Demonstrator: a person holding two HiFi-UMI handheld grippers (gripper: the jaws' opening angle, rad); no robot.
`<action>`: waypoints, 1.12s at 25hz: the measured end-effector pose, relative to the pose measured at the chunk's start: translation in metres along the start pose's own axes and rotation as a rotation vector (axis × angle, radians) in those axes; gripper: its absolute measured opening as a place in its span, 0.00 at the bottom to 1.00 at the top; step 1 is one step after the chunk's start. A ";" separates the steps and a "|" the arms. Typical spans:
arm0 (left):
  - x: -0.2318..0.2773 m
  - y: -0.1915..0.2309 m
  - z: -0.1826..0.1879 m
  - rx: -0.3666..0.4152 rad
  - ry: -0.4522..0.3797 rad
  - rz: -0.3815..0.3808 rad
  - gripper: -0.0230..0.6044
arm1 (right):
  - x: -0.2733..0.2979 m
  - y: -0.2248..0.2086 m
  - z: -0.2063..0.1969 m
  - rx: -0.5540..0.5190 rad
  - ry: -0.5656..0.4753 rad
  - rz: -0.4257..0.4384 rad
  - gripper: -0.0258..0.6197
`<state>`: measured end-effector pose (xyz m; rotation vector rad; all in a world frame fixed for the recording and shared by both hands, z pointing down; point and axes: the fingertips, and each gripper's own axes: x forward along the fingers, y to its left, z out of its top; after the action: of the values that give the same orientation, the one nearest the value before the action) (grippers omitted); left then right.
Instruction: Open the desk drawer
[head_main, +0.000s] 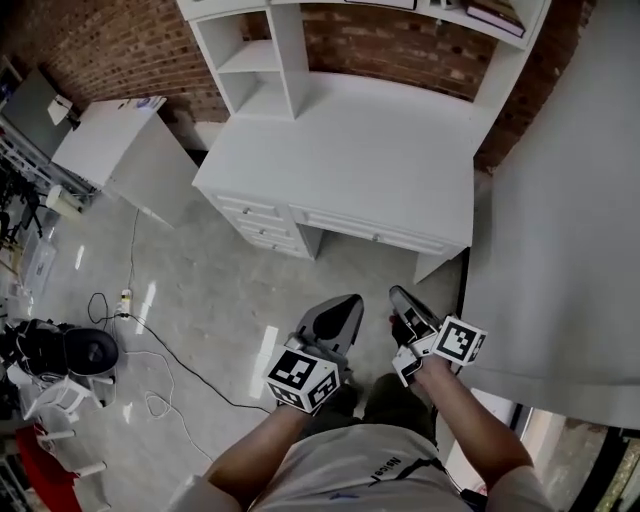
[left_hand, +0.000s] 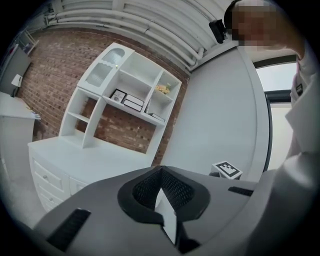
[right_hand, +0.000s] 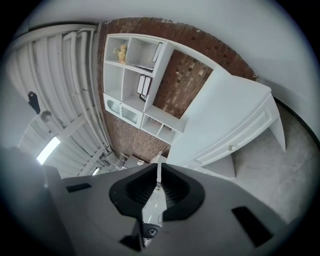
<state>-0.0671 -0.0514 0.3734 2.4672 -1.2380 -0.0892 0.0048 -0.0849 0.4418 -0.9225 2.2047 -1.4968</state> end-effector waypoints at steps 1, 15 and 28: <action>0.006 0.005 -0.002 -0.006 0.007 -0.003 0.06 | 0.006 -0.011 0.002 0.012 0.002 -0.019 0.07; 0.142 0.100 -0.054 -0.032 0.101 0.072 0.06 | 0.102 -0.216 0.053 0.157 -0.002 -0.225 0.07; 0.227 0.189 -0.147 -0.098 0.222 0.157 0.06 | 0.167 -0.358 0.038 0.248 0.061 -0.292 0.20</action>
<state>-0.0396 -0.2867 0.6022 2.2191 -1.2913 0.1573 0.0218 -0.3098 0.7681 -1.1640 1.9260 -1.9019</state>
